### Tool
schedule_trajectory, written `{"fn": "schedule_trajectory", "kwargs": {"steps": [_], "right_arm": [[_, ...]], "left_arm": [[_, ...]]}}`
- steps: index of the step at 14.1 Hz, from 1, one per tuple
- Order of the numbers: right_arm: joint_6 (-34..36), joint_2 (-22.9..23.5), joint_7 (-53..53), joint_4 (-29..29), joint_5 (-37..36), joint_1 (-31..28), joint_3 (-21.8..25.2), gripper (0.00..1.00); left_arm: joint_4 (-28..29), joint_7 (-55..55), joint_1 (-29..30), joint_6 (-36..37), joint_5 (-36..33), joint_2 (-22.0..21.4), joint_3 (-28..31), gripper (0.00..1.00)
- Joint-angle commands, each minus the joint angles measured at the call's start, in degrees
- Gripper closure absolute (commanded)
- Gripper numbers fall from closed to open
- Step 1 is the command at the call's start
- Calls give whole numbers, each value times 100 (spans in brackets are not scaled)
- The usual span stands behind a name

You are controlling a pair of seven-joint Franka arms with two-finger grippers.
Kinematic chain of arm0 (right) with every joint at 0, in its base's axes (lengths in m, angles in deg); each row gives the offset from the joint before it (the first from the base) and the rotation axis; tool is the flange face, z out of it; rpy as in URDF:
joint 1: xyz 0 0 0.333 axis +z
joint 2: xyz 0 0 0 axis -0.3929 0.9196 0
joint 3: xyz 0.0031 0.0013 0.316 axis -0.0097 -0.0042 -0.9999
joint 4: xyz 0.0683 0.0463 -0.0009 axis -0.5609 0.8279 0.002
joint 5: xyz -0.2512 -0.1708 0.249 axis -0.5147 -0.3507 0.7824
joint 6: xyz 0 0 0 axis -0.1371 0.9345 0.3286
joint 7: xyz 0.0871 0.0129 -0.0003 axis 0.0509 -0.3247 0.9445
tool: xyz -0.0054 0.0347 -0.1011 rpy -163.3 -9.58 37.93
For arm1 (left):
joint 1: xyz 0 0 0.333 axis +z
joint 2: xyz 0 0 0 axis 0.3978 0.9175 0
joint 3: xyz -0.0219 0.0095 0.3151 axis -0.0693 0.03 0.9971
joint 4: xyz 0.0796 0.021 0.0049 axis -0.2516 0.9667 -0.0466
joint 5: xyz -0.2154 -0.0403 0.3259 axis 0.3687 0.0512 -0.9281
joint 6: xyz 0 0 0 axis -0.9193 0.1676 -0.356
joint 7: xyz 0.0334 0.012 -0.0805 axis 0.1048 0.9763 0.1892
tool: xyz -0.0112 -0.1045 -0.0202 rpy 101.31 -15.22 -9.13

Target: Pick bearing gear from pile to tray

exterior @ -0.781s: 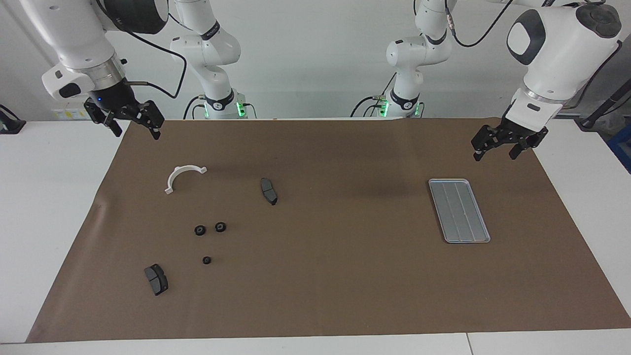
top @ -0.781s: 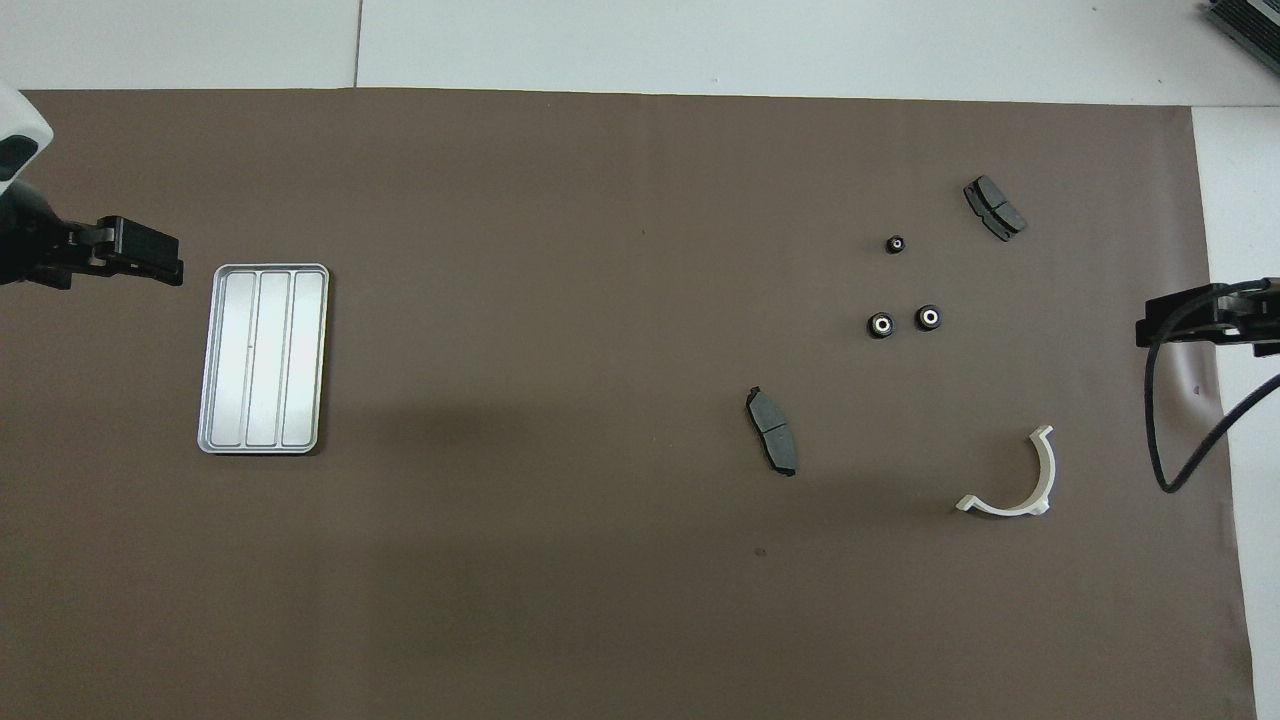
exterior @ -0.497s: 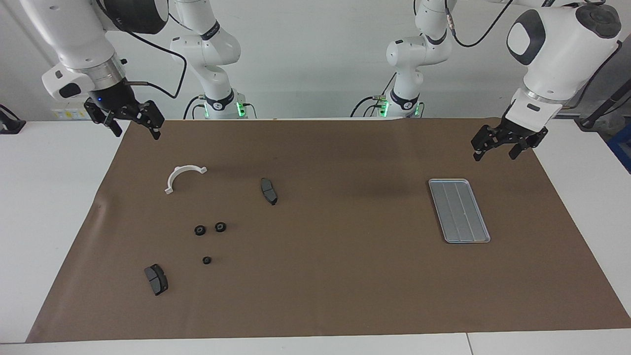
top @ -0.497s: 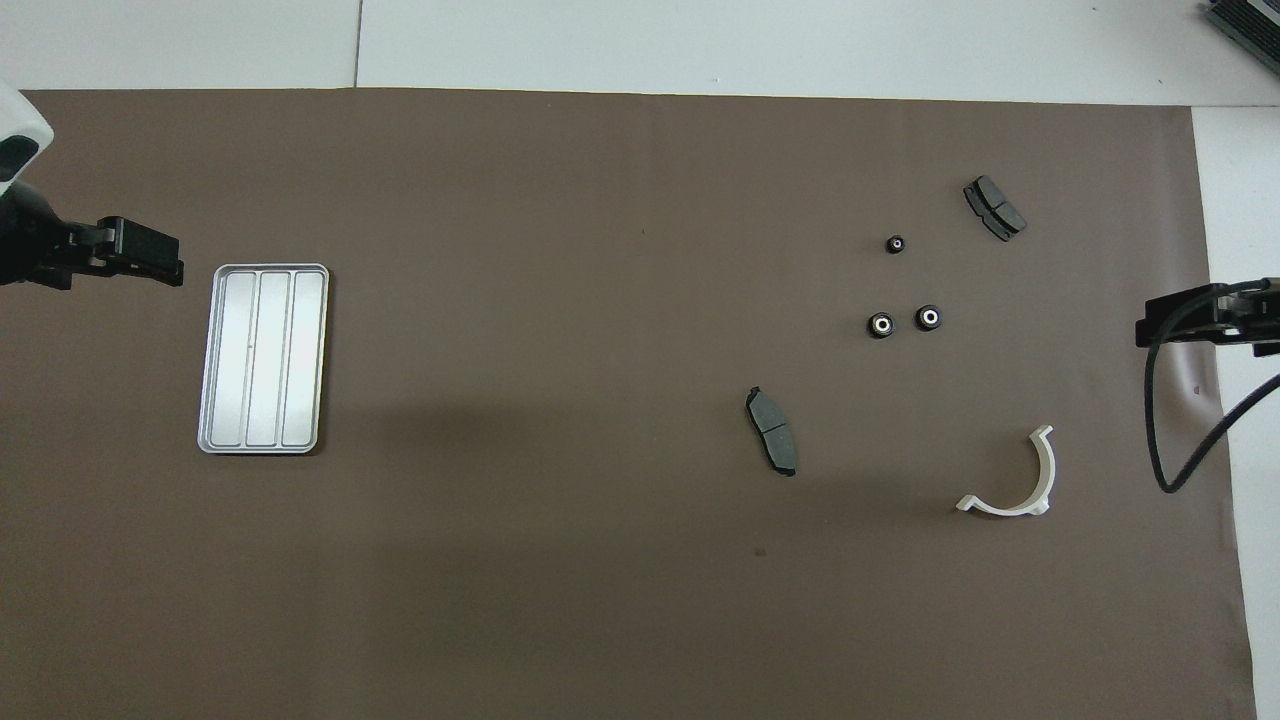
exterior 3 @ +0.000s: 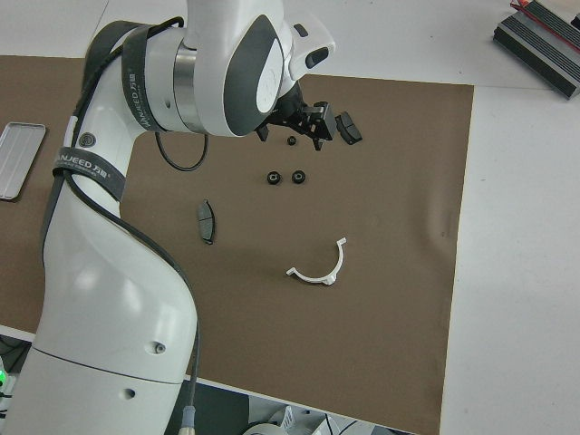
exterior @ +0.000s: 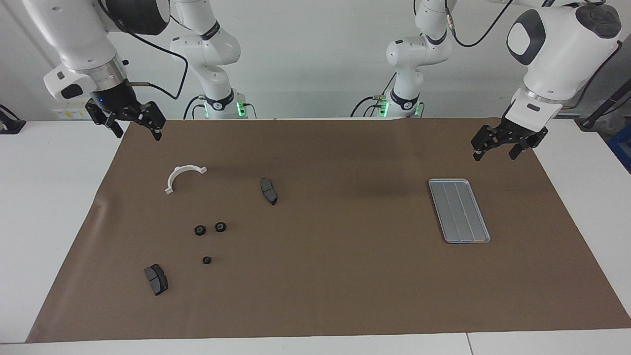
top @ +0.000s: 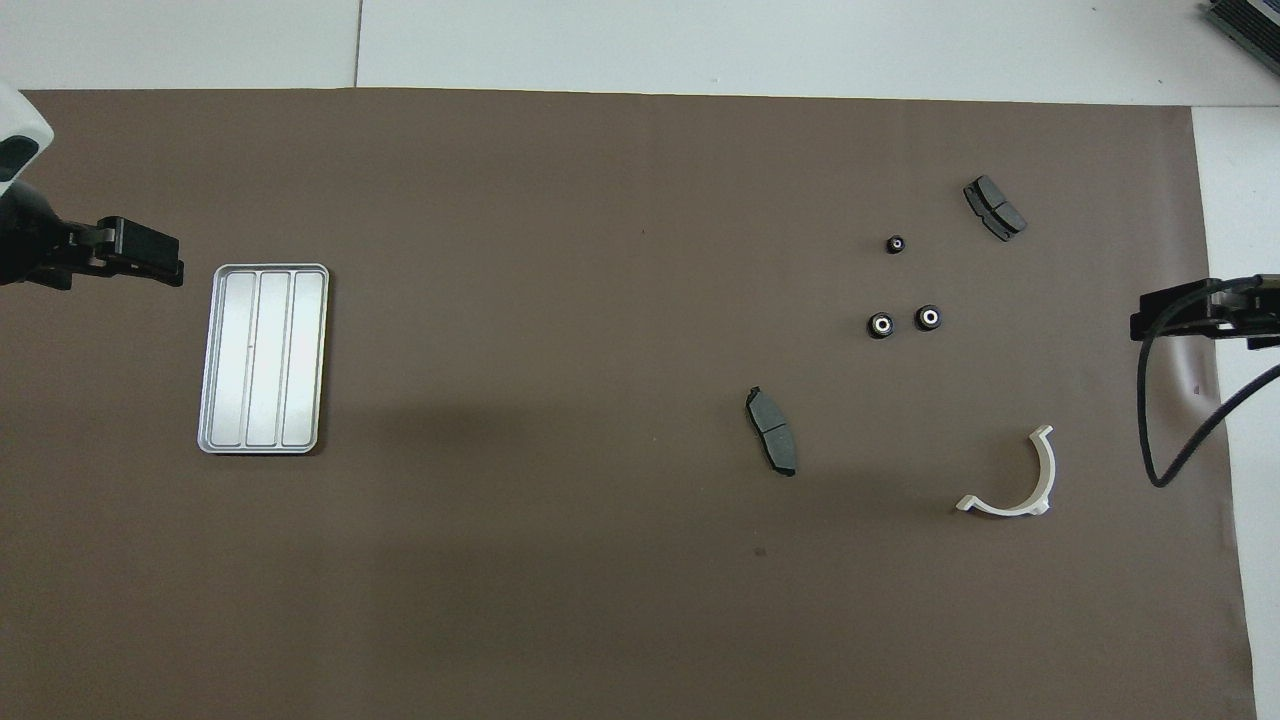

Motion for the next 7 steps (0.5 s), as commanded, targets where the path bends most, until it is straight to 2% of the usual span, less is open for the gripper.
{"fn": "schedule_trajectory", "kwargs": {"steps": [1,2,7], "right_arm": [[-584,13,-30,286,12,109,-89,0],[-796,83,-30,331,12,232,-90,0],[-1877,1092,-82,287,82,348,-99,0]], "left_arm": [[247,-44,-50,-8,-95,-170,46,0],[318,-53,-15,-26,-95,-223,46,0],[345,-9,-50,10,-95,-276,46,0]]}}
